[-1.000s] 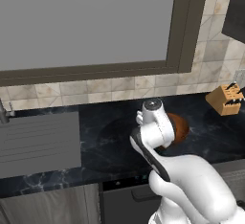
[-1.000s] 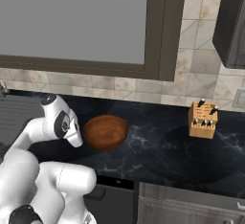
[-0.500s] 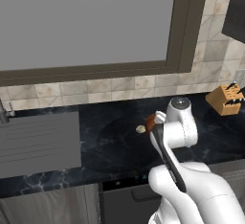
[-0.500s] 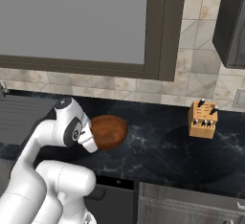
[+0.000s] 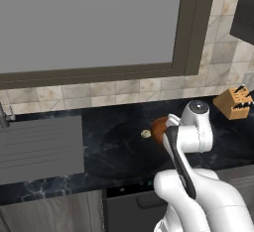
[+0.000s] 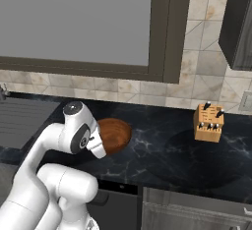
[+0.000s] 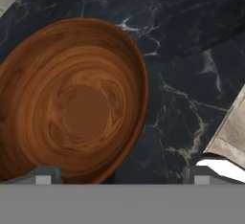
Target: Gather the eggs and milk located in the vicinity of the sink area and place them right next to the bowl.
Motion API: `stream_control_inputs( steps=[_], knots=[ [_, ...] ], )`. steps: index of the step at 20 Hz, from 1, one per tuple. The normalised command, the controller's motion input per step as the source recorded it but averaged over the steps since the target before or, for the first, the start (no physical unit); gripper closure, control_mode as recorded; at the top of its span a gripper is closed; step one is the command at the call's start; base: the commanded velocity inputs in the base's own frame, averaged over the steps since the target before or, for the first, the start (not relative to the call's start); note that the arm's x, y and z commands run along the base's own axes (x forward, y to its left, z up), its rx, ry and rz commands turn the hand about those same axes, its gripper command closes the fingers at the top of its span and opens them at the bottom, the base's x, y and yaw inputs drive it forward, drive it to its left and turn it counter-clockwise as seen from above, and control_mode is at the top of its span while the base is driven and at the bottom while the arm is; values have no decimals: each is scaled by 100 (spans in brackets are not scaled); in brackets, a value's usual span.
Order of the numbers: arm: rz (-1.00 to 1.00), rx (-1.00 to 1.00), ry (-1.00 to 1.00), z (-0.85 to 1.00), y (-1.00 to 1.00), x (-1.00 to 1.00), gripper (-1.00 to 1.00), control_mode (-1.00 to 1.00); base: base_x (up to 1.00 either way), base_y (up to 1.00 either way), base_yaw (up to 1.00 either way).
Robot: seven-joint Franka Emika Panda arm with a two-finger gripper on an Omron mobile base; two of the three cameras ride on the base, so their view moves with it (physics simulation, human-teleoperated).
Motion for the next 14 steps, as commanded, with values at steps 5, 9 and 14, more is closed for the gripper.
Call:
stream_control_inputs(
  steps=[5, 9, 14],
  knots=[
    [0, 0, 0, 0, 0, 0, -100, 100, -4, 0, 0],
    [0, 0, 0, 0, 0, 0, -100, 100, -21, 12, 0],
    [0, 0, 0, 0, 0, 0, -100, 100, -32, 17, 5]
  ],
)
